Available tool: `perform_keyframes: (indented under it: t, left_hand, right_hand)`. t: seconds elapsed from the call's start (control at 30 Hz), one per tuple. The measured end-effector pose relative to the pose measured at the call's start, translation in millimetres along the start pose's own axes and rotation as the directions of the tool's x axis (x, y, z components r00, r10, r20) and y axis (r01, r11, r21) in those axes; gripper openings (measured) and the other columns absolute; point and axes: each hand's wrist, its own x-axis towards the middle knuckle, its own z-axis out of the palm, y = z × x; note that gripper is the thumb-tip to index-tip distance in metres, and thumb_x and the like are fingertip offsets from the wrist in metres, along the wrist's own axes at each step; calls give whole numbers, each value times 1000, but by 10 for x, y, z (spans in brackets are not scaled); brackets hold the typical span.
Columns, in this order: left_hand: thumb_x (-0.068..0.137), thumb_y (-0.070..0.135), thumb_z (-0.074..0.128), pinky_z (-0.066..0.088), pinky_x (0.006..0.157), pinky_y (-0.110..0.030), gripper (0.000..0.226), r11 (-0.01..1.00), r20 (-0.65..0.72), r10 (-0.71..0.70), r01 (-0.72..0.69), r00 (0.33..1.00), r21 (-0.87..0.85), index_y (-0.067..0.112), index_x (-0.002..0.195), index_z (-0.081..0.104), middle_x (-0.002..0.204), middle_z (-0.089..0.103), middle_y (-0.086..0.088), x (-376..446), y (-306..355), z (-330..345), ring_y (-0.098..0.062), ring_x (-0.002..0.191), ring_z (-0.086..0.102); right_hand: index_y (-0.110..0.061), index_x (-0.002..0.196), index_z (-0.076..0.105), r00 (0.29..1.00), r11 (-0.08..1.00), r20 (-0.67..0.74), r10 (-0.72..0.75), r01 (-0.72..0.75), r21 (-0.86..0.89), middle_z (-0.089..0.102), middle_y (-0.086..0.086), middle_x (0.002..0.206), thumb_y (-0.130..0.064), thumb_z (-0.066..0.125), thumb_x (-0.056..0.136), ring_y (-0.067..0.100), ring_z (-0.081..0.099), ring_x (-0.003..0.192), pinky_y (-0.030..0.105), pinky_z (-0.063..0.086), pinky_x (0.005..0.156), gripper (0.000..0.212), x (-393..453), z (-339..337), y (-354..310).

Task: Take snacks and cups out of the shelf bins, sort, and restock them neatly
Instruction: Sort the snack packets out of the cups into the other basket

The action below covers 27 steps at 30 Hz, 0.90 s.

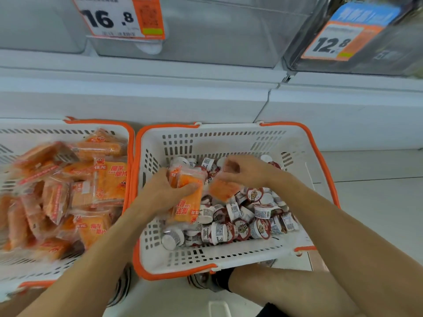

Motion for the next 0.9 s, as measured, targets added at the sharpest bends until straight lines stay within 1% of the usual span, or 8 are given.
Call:
perform_keyframes:
  t: [0.17,0.27,0.33,0.4,0.5,0.63,0.77,0.9]
  left_hand:
    - [51,87,67,58,80,-40,89,985,-152,78,-53,985,162,30,118,56,100,71,8,-385,162,-725,-14,87,70]
    - [62,73,74,50,75,-34,76,982,-374,74,-3,925,187,22,115,55,99,67,5,-613,111,-1139,-15,86,64]
    - [69,62,77,43,73,-34,67,982,-525,102,-3,845,187,18,113,53,102,64,-2,-700,1,-1374,-20,87,58]
    - [72,58,77,45,80,-37,69,980,-563,110,4,819,198,15,121,52,117,64,-11,-754,-133,-1552,-28,97,58]
    - [74,54,78,43,100,-43,90,989,-538,58,27,841,149,19,147,39,144,52,-13,-800,-297,-1687,-32,127,53]
    - [81,50,75,47,95,-35,63,981,-666,194,-145,720,129,19,132,55,122,67,-4,-750,-283,-1640,-24,113,63]
    - [91,35,67,50,70,-13,19,929,-503,366,-335,783,155,22,105,64,92,67,12,-580,-74,-1146,-3,84,64]
    - [93,37,65,49,78,-16,23,868,-127,448,-397,885,298,21,110,62,104,63,12,-251,-72,-371,-5,95,61]
  right_hand:
    - [-25,85,58,994,979,-23,-106,108,174,65,-2,82,-46,62,95,4,58,65,24,49,66,23,-157,-517,-784]
    - [-1,93,59,977,955,19,-214,205,213,65,22,88,-46,61,95,34,64,73,43,56,66,45,-84,-453,-1289]
    - [6,89,56,967,943,-23,-255,253,217,59,14,74,-46,62,95,26,58,62,32,51,61,53,53,-252,-1624]
    - [-3,85,63,955,930,-48,-294,297,218,63,3,72,-47,62,95,15,59,62,22,51,63,45,210,4,-1930]
    - [-44,102,64,948,907,-10,-317,306,288,69,-14,96,-45,62,96,13,69,94,35,56,87,6,417,320,-2159]
    - [-23,116,67,966,936,-109,-235,255,244,67,-10,113,-40,66,95,10,64,104,31,52,94,27,438,261,-1914]
    - [-19,120,65,994,999,-92,52,-51,19,65,-5,118,-37,62,98,12,61,104,31,50,98,29,226,-93,-961]
    - [-16,131,59,934,919,-131,333,-352,-176,59,7,133,-39,64,96,27,58,119,34,44,97,42,-92,-296,75]
